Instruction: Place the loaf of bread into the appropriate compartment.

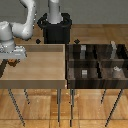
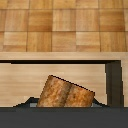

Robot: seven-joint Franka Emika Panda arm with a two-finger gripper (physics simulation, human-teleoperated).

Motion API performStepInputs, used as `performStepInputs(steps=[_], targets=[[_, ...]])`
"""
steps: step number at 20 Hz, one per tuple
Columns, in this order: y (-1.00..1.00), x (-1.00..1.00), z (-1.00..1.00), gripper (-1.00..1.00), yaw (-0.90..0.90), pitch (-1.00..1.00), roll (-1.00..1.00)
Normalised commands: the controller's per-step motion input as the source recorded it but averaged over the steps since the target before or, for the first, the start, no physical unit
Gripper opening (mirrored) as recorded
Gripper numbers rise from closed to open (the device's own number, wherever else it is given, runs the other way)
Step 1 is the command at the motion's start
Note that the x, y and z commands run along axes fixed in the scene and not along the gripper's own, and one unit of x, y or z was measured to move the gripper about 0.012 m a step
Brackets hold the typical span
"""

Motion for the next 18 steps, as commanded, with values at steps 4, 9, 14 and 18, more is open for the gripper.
performStepInputs(steps=[4,9,14,18], targets=[[1.0,0.0,0.0,-1.0,0.0,0.0,0.0],[1.0,0.0,0.0,-1.0,0.0,0.0,0.0],[1.0,0.0,0.0,-1.0,0.0,0.0,0.0],[1.0,0.0,0.0,-1.0,0.0,0.0,0.0]])
